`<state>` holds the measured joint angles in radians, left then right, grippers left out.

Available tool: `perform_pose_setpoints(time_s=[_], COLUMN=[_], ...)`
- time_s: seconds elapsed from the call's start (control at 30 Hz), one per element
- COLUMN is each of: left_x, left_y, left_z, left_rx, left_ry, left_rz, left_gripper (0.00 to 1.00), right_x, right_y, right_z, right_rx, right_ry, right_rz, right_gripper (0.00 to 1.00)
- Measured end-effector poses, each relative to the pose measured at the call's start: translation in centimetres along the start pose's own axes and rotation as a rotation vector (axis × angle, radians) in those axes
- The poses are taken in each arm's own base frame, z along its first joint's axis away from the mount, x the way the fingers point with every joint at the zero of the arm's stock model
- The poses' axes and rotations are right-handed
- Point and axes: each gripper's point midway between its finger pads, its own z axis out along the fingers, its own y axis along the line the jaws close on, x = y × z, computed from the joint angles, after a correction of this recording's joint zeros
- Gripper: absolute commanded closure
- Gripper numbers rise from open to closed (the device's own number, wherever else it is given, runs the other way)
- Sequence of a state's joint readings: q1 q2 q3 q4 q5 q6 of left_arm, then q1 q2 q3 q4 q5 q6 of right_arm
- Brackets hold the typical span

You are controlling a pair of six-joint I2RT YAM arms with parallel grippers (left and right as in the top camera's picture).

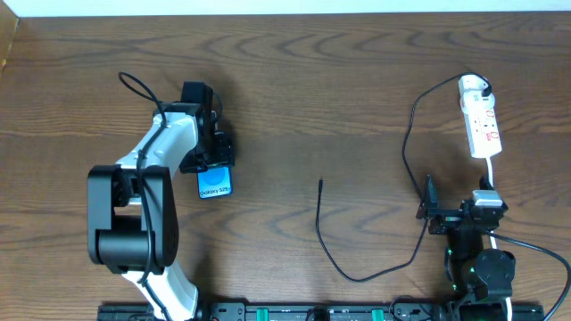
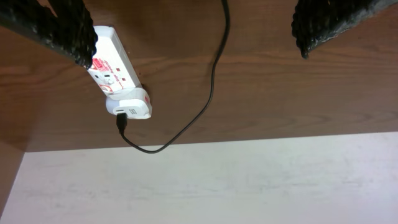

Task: Plug charger to phone and switch on socket

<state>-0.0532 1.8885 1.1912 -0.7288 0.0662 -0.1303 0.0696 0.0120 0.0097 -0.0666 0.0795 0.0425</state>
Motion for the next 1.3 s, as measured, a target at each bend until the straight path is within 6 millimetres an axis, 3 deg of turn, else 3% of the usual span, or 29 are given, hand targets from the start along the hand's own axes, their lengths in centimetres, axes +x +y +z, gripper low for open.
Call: perform_pose_setpoints(time_s=[0.27, 0.47, 0.9, 1.3], left_x=[-0.1, 0.0, 0.6, 1.8], left_y=[-0.3, -1.8, -8.7, -14.2], left_z=[-1.1, -1.7, -4.5, -9.8], left_rx=[0.019, 0.11, 0.525, 0.947], left_ry=[-0.022, -0.021, 0.055, 0.279], left_rz=[0.0, 0.002, -0.066, -0.277], left_gripper=[0.93, 0.93, 0.93, 0.93], right_x=[0.0, 0.0, 0.0, 0.0], right_y=[0.0, 0.0, 0.0, 0.0], right_z=[0.0, 0.0, 0.0, 0.0], right_rx=[0.0, 0.0, 0.0, 0.0], right_ry=[0.0, 0.0, 0.0, 0.0], right_rz=[0.0, 0.0, 0.0, 0.0], right_gripper=[0.01, 0.01, 0.01, 0.01])
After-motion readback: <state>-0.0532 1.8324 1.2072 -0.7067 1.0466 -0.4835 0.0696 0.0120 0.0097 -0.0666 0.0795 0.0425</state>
